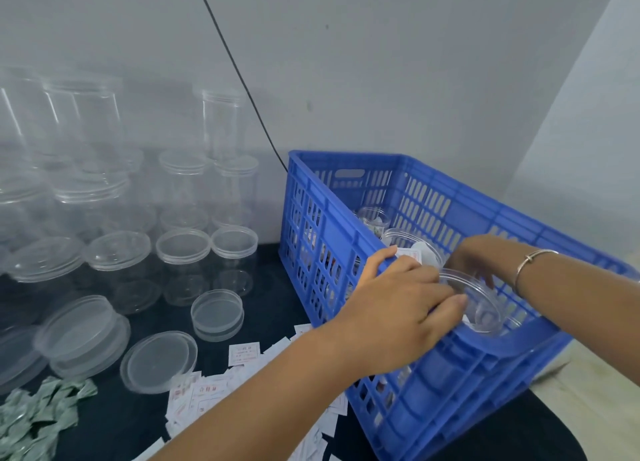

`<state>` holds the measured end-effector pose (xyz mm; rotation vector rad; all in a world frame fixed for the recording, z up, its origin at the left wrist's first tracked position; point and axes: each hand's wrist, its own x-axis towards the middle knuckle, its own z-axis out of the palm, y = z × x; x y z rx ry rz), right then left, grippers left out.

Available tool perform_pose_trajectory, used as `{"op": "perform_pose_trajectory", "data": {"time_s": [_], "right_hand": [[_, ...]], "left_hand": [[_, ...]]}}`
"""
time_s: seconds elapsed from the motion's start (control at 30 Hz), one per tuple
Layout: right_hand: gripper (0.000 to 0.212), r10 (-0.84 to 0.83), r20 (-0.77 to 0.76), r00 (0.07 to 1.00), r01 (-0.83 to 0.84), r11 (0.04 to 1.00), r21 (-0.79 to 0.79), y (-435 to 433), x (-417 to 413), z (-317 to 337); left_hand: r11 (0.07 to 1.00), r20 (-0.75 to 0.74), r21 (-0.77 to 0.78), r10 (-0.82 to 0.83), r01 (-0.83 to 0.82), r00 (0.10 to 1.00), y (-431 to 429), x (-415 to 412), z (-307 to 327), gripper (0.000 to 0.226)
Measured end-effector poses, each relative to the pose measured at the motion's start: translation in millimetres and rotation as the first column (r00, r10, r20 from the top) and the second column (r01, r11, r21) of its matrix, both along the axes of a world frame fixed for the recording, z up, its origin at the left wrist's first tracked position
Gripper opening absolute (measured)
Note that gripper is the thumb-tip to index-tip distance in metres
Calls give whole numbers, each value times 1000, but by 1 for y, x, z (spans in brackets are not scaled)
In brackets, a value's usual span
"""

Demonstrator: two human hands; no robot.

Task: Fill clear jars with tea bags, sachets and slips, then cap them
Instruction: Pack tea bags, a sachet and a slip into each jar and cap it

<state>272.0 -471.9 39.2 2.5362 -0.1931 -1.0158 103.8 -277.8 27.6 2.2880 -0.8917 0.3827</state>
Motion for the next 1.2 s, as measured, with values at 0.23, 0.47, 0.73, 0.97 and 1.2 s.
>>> {"op": "perform_pose_trajectory", "data": {"time_s": [0.23,0.47,0.73,0.97,1.2], "right_hand": [[55,39,268,963,-81,986,146,2,-7,20],[37,-170,835,523,-483,749,454,34,-31,107],[27,300,877,374,-840,510,184,189,-101,125],[32,397,803,444,-836,505,213,295,-82,87],[86,21,661,750,-637,295,713,393,-60,51]], "left_hand": [[1000,-34,5,-6,7,999,1,-1,1,41],[991,-141,-101,-106,92,984,6,-5,7,33],[792,-322,-545,104,-274,941,92,-13,-15,18],[638,-334,-550,423,-539,842,229,-9,-11,18],[474,-353,-464,676,-748,647,335,8,13,33]]}}
